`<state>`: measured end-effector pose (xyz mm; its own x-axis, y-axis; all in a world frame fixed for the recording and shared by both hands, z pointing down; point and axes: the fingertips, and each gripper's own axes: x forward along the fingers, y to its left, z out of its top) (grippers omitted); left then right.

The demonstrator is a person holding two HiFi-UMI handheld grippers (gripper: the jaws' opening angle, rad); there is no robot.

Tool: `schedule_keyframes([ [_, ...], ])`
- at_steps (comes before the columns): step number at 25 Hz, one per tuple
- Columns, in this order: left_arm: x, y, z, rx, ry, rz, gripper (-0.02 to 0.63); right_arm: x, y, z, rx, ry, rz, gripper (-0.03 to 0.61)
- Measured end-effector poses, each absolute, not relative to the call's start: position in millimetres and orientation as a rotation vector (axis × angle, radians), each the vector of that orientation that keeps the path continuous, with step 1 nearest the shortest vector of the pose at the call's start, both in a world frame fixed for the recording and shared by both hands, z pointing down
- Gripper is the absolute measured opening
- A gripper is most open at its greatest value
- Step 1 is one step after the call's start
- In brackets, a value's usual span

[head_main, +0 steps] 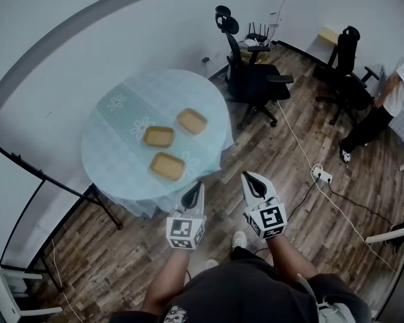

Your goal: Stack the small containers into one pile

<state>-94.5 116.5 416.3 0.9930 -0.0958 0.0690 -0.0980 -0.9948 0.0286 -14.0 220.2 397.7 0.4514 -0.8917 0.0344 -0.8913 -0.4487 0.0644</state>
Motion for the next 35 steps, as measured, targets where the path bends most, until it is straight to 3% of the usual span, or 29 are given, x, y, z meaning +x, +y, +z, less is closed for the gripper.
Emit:
schedule_keyframes([
  [17, 18, 112, 433, 3.081, -0.297, 0.175, 0.005, 104, 208, 412, 2.517, -1.756, 0.041, 0.002],
  [35, 28, 84, 451, 3.047, -0.480, 0.272, 0.005, 121, 150, 454, 2.333, -1.982, 0.181, 0.002],
])
